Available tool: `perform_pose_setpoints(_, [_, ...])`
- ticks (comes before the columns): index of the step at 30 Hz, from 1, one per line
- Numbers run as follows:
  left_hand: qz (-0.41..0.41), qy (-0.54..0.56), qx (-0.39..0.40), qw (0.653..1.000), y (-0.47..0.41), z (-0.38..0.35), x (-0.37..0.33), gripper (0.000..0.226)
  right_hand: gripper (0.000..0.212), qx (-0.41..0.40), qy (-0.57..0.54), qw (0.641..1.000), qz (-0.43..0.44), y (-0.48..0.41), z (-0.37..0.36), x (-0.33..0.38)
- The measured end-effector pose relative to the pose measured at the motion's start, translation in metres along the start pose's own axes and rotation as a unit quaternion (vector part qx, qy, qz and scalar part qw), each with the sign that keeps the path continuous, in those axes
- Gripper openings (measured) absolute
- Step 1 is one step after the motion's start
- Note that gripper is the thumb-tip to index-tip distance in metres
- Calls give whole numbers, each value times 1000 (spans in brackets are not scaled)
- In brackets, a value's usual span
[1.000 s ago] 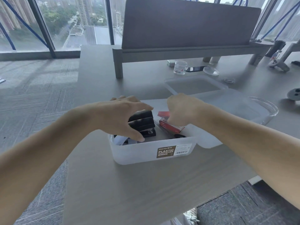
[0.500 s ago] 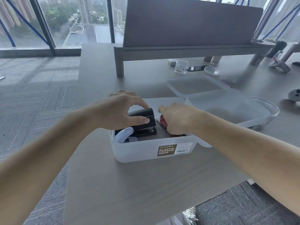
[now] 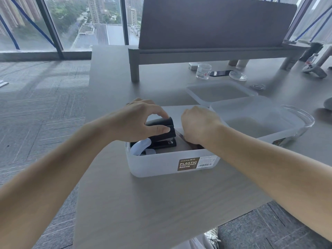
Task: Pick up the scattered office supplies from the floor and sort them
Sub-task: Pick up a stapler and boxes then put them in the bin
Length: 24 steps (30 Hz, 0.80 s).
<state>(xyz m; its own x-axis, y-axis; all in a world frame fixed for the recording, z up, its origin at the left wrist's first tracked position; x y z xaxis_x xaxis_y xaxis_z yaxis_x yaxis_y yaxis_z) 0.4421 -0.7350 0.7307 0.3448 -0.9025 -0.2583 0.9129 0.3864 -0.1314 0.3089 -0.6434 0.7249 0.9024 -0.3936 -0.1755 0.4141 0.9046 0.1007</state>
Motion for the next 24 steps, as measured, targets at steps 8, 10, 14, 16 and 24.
perform_pose_setpoints(8, [1,-22,-10,1000,2,-3,-1,34,35,64,71,986,137,-6,17,-28])
perform_pose_setpoints(10, [0,-39,-35,999,4,-3,0,33,40,86,98,976,176,-3,8,-27])
perform_pose_setpoints(14, [45,-32,-91,994,8,-1,7,36,45,47,113,966,226,-1,-1,-21])
perform_pose_setpoints(16, [62,-22,-78,995,10,-5,10,38,35,16,152,956,250,-1,-1,-20])
perform_pose_setpoints(24, [64,-18,-59,996,7,-7,9,38,31,7,140,964,228,0,-3,-35])
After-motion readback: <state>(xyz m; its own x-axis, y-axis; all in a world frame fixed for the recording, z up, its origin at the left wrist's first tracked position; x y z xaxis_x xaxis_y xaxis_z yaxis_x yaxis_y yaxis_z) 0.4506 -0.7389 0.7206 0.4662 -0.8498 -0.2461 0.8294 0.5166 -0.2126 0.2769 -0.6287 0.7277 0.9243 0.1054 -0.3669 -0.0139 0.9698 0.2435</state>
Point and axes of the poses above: each hand's wrist, its own y-axis away from the middle knuckle, its own z-axis out of the back of the hand, x = y × z, the point moved 4 cm from there along -y, towards the middle knuckle, and after that the axes turned 6 degrees about -y, right-handed, at the moved point
